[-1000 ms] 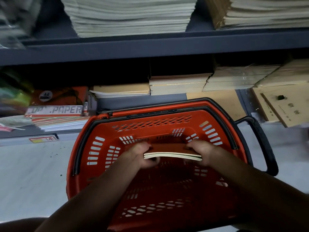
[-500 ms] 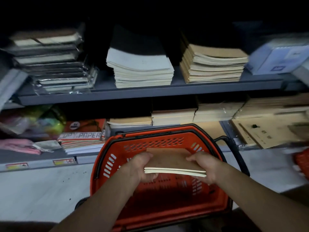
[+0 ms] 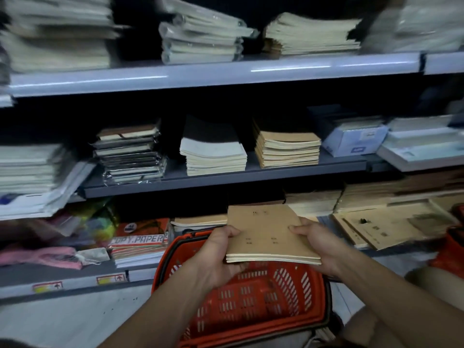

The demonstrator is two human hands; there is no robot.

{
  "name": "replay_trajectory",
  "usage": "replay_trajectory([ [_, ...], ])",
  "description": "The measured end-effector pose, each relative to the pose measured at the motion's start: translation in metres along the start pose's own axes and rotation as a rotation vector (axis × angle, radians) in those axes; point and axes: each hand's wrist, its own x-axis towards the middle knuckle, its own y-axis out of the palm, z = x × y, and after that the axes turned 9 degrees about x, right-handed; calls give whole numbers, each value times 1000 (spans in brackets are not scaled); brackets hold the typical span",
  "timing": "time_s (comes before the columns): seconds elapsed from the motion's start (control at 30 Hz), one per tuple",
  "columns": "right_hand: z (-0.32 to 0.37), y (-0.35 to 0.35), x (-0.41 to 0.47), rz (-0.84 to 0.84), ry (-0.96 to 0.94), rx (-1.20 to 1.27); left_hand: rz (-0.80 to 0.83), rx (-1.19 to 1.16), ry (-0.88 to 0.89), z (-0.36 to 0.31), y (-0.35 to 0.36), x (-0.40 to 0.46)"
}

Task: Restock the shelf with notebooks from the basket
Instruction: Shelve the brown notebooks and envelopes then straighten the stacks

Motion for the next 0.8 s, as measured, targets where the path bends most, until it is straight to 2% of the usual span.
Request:
replay_trajectory([
  [0.13,20,3,-17,66,-111,2,-34,43,91,-11,16,-20],
  [0.37,62,8,-40,122,-233,47,-129,156,378,-36,37,-38],
  [0.57,100,10,-44,40,-189,72,-132,256,505,-70,55,-44],
  [0.7,122,10,-29,-44,-298,43,-132,298,551,-98,69,-33],
  [0.8,139,14,-13,-97,-420,-98,-183,359,579,-120,79,-13],
])
